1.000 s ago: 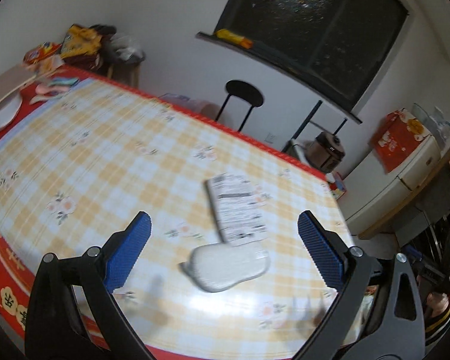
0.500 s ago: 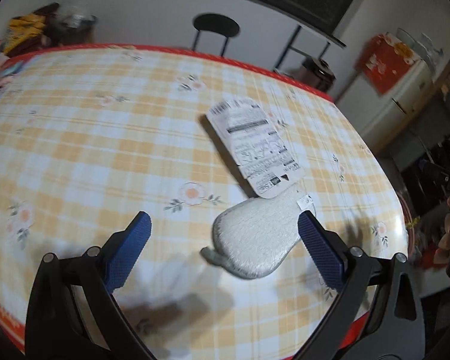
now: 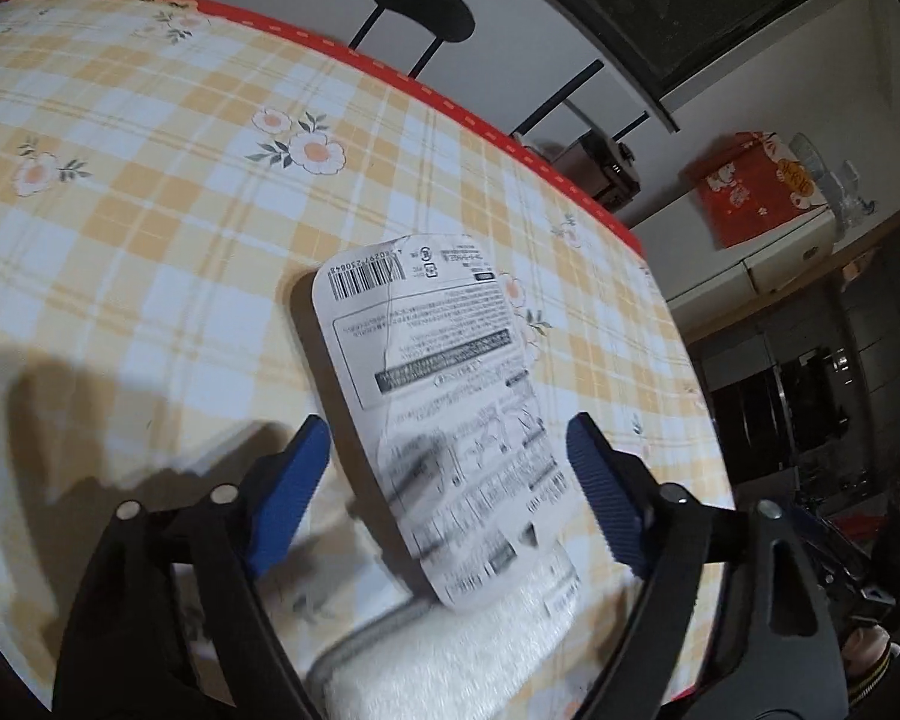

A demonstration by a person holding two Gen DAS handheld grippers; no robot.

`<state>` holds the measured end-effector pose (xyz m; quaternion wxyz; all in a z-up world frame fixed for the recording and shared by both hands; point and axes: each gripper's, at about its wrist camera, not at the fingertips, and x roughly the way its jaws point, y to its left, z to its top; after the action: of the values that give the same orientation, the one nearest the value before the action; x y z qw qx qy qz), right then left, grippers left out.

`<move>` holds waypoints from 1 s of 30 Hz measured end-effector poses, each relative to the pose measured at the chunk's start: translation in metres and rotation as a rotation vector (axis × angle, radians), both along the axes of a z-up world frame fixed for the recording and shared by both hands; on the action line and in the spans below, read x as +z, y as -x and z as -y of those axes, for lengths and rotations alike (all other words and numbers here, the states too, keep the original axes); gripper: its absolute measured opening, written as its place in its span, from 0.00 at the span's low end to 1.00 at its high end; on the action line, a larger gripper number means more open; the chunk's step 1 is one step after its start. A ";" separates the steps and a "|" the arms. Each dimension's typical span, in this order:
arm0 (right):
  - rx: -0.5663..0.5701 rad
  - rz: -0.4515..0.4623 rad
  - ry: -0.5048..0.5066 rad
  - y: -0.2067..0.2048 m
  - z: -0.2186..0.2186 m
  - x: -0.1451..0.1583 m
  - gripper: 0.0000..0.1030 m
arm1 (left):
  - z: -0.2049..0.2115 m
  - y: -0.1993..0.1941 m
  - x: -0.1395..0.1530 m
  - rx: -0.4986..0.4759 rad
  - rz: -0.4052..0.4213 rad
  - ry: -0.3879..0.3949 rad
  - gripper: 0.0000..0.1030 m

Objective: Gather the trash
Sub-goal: 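Grasp the white printed plastic packaging with the left gripper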

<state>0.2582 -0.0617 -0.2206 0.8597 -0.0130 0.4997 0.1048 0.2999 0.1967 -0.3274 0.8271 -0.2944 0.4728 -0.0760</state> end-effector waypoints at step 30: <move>0.068 -0.173 -0.109 0.005 -0.051 -0.064 0.95 | -0.006 0.025 0.015 0.017 0.076 0.009 0.07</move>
<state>0.2529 -0.0110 -0.2841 0.8089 0.0259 0.5647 0.1617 0.2744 0.2025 -0.3120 0.8437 -0.2989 0.4383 -0.0820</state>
